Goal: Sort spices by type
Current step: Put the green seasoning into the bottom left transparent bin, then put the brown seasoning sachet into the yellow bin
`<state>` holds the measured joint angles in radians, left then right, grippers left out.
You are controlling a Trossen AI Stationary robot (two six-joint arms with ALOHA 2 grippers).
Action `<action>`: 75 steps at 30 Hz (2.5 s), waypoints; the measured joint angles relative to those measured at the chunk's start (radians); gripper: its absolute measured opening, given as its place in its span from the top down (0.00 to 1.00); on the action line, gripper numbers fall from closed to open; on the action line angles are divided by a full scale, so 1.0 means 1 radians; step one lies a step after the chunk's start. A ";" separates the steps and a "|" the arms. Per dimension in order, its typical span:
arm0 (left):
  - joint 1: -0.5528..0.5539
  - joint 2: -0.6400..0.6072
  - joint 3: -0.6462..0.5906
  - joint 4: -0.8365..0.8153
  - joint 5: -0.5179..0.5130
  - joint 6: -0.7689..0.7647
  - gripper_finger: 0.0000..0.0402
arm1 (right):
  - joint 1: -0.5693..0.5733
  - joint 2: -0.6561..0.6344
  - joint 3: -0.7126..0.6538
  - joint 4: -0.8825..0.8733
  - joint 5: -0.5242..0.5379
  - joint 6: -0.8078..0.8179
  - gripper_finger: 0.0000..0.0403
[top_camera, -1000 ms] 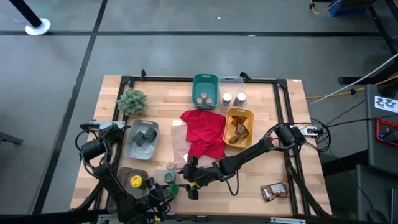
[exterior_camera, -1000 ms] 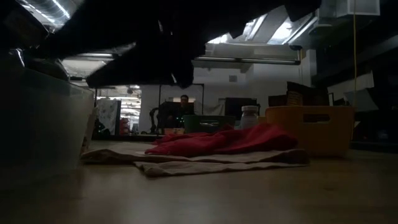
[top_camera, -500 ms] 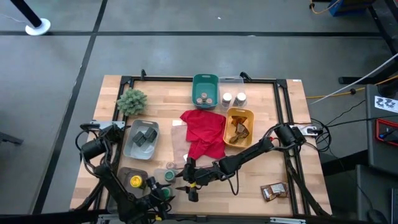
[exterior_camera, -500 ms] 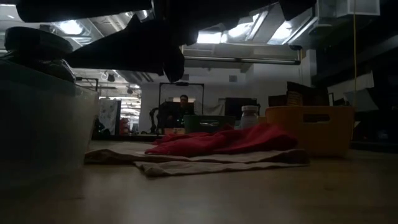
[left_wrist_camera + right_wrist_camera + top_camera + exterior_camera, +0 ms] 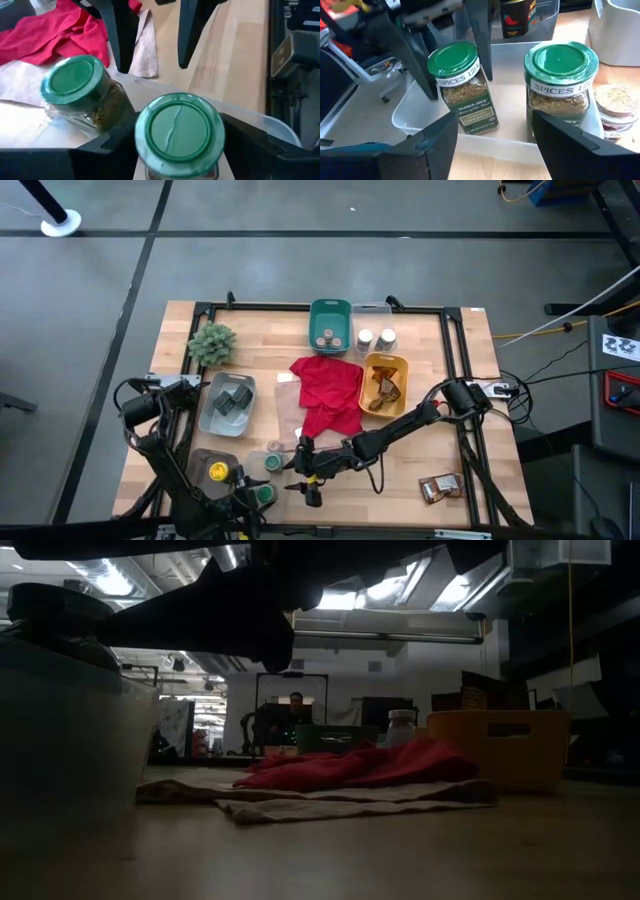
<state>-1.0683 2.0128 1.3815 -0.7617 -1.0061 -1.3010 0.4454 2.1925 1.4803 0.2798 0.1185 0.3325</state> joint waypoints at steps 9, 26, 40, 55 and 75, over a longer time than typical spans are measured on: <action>-0.006 -0.036 0.000 -0.047 0.001 -0.024 0.41 | 0.000 -0.031 0.000 -0.078 -0.032 -0.030 0.37; -0.012 -0.161 0.000 -0.034 -0.032 -0.034 0.41 | 0.000 -0.356 0.000 -0.733 -0.139 -0.013 0.37; 0.127 -0.279 0.000 -0.031 -0.162 0.165 0.41 | 0.110 -0.426 0.000 -1.171 -0.359 0.198 0.37; 0.313 -0.278 0.000 0.083 -0.045 0.293 0.41 | 0.409 -0.425 -0.058 -1.397 -0.267 0.592 0.37; 0.332 -0.277 0.000 0.287 -0.041 0.422 0.41 | 0.724 -0.425 -0.294 -1.379 -0.348 0.977 0.37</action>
<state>-0.7368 1.7354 1.3819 -0.4744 -1.0470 -0.8788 1.1697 1.7679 1.1862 -1.0987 -0.2295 1.3094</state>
